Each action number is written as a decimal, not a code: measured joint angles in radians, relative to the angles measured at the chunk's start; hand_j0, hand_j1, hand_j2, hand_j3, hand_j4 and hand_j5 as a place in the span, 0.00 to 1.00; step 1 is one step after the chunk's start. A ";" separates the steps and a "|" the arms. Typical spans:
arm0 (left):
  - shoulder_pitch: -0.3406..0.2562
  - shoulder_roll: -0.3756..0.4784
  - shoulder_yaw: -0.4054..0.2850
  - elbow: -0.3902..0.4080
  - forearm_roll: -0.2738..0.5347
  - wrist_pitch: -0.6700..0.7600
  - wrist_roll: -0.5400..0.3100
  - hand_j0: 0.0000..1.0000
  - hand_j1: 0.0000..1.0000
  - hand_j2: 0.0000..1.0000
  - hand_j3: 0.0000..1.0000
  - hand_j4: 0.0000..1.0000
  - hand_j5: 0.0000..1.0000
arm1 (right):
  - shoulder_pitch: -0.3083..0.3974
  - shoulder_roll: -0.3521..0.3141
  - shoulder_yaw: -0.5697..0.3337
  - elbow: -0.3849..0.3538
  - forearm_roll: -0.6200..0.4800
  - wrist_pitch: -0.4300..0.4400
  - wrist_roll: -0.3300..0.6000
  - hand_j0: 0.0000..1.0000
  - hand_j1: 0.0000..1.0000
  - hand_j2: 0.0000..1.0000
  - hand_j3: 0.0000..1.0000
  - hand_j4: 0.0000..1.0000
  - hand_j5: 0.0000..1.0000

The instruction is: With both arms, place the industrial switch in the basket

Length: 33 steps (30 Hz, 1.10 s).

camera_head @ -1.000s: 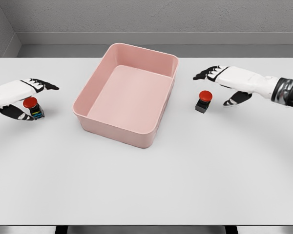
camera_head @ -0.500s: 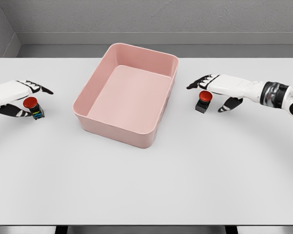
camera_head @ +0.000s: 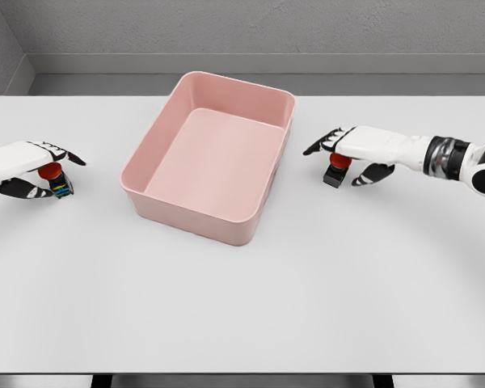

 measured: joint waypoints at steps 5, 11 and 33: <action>-0.002 0.004 0.002 0.004 0.001 0.000 0.000 0.61 0.61 0.61 0.61 0.61 0.61 | 0.000 0.010 0.000 0.023 0.012 0.000 0.001 0.90 0.90 0.90 0.90 0.90 0.90; -0.002 0.008 0.003 0.003 0.001 0.000 -0.001 0.45 0.45 0.45 0.45 0.45 0.45 | 0.000 0.021 0.000 0.056 0.023 0.000 0.000 0.90 0.90 0.90 0.90 0.90 0.90; -0.075 0.013 0.001 -0.011 0.019 0.000 -0.005 0.44 0.44 0.44 0.44 0.44 0.44 | -0.003 0.035 -0.003 0.084 0.034 0.000 -0.002 0.71 0.71 0.71 0.71 0.71 0.71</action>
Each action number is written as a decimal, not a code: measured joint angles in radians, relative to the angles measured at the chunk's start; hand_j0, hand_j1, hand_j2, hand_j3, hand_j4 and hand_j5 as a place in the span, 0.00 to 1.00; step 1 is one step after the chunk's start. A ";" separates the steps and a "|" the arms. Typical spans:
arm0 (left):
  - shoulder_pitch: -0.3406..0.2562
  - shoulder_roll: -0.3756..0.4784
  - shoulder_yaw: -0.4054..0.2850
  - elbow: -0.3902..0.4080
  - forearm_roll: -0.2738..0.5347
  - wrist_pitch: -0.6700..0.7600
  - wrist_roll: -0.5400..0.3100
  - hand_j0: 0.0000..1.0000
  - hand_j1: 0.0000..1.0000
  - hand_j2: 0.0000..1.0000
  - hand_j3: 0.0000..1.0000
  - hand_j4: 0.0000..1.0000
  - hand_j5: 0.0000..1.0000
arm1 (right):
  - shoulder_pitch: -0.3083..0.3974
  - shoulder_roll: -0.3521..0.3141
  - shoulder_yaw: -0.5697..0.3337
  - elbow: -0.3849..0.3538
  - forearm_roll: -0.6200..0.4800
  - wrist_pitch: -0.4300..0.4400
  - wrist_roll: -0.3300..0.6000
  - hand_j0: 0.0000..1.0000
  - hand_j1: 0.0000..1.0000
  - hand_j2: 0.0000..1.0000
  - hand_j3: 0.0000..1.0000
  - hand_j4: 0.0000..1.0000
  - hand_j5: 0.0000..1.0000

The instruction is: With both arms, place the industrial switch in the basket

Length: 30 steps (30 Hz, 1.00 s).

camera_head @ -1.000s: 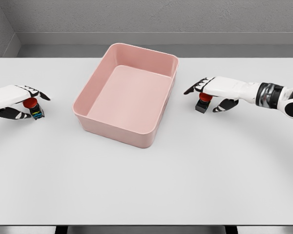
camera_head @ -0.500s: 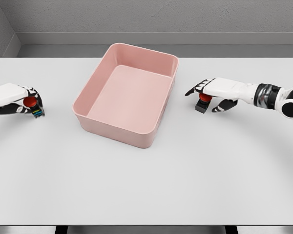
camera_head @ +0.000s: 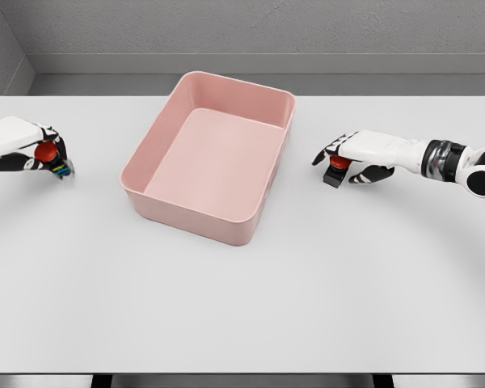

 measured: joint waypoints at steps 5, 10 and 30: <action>-0.018 0.000 -0.001 -0.008 0.010 0.000 0.000 0.44 0.44 0.44 0.44 0.44 0.44 | 0.000 0.000 0.000 0.000 0.000 0.000 0.000 0.63 0.63 0.63 0.63 0.63 0.63; -0.032 -0.001 0.000 -0.023 0.017 0.000 0.001 0.44 0.44 0.44 0.44 0.44 0.44 | 0.000 0.000 -0.001 -0.001 0.000 0.001 -0.002 0.60 0.60 0.60 0.60 0.60 0.60; -0.120 -0.074 -0.001 -0.109 0.018 -0.001 0.002 0.44 0.44 0.44 0.44 0.44 0.44 | -0.002 -0.004 -0.011 -0.012 0.001 0.000 -0.001 0.53 0.53 0.53 0.53 0.53 0.53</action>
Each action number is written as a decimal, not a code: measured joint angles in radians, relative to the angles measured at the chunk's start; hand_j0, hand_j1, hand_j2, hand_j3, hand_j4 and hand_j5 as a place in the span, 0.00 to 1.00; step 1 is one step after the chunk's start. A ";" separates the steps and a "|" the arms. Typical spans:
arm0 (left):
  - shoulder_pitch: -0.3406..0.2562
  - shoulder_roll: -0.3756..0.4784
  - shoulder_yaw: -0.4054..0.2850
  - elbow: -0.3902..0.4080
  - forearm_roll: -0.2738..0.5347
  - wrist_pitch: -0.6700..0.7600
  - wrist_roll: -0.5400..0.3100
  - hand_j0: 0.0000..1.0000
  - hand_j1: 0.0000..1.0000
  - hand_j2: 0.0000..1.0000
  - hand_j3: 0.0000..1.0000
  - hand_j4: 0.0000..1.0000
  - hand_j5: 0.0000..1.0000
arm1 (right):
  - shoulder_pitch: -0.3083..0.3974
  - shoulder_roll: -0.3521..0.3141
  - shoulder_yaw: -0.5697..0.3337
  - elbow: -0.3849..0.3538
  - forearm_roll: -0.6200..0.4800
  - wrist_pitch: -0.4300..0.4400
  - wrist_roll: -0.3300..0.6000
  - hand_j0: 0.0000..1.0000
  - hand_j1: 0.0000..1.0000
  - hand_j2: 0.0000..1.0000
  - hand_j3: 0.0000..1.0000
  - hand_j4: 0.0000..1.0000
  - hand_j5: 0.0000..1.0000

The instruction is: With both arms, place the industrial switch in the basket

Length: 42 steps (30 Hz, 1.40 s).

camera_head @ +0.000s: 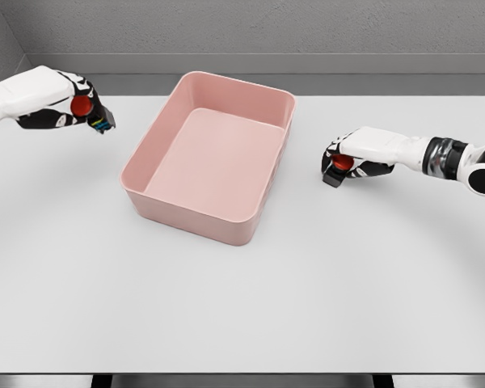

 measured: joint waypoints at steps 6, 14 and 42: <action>-0.006 -0.042 -0.002 -0.045 -0.001 0.000 -0.001 0.44 0.44 0.44 0.44 0.44 0.44 | -0.002 -0.004 -0.001 -0.002 -0.001 0.000 0.000 0.51 0.51 0.51 0.51 0.51 0.51; -0.031 -0.099 -0.011 -0.081 -0.003 0.000 -0.001 0.44 0.44 0.44 0.44 0.44 0.44 | -0.018 -0.007 -0.002 -0.003 -0.001 0.000 0.001 0.50 0.50 0.50 0.50 0.50 0.50; -0.084 -0.207 -0.083 -0.162 -0.007 0.001 -0.016 1.00 1.00 1.00 1.00 1.00 1.00 | -0.051 -0.050 -0.047 -0.100 -0.009 0.000 0.005 0.45 0.45 0.45 0.45 0.45 0.45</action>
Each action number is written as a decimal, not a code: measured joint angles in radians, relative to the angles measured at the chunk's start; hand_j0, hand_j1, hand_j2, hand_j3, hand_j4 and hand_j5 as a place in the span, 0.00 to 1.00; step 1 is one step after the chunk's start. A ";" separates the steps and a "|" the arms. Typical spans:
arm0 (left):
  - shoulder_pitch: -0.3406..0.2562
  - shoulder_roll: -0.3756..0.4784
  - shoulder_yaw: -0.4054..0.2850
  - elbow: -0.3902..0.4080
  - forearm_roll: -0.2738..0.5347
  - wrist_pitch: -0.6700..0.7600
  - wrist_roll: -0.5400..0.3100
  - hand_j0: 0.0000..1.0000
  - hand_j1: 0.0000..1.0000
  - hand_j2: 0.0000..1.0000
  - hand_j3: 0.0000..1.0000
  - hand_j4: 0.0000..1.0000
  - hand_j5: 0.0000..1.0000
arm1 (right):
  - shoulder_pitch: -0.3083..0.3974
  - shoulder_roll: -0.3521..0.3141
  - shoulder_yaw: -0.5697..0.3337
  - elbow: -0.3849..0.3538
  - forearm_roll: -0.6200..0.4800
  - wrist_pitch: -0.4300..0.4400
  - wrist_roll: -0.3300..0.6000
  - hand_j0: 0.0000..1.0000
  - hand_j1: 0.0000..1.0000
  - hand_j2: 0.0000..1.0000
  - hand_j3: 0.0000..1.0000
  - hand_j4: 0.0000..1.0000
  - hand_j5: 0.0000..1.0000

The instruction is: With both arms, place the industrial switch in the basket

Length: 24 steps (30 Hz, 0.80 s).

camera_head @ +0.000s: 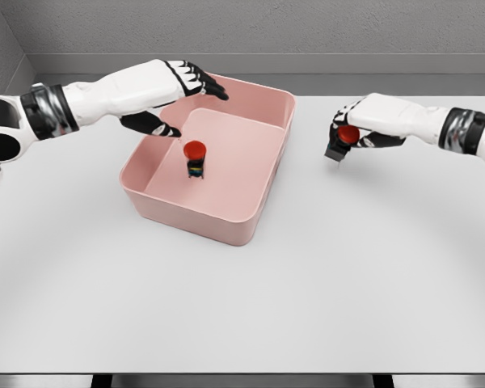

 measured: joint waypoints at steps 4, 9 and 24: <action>-0.006 0.003 0.001 -0.013 0.001 0.000 0.000 1.00 1.00 1.00 1.00 1.00 1.00 | -0.002 -0.007 -0.010 -0.018 0.000 0.000 0.001 0.45 0.45 0.45 0.45 0.45 0.45; -0.005 0.035 0.006 -0.015 0.007 0.000 0.002 1.00 1.00 1.00 1.00 1.00 1.00 | -0.003 -0.010 -0.020 -0.065 0.000 0.000 0.001 0.45 0.45 0.45 0.45 0.45 0.45; 0.064 0.222 0.014 -0.004 0.116 0.000 0.006 1.00 1.00 1.00 1.00 1.00 1.00 | -0.057 -0.003 -0.020 -0.153 -0.002 0.000 0.002 0.45 0.45 0.45 0.45 0.45 0.45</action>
